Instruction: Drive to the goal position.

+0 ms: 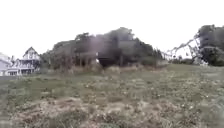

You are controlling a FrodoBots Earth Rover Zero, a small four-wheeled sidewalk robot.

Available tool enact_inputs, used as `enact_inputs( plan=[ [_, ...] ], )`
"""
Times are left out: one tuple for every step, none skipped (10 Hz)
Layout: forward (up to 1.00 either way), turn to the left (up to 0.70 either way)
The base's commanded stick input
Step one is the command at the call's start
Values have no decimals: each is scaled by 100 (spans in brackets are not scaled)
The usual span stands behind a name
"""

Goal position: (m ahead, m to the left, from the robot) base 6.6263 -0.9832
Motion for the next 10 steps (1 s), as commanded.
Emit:
enact_inputs(
  plan=[
    [50,0],
    [50,0],
    [50,0],
    [50,0],
    [50,0],
    [50,0],
    [50,0],
    [50,-1],
    [50,-7],
    [50,-13]
  ],
)
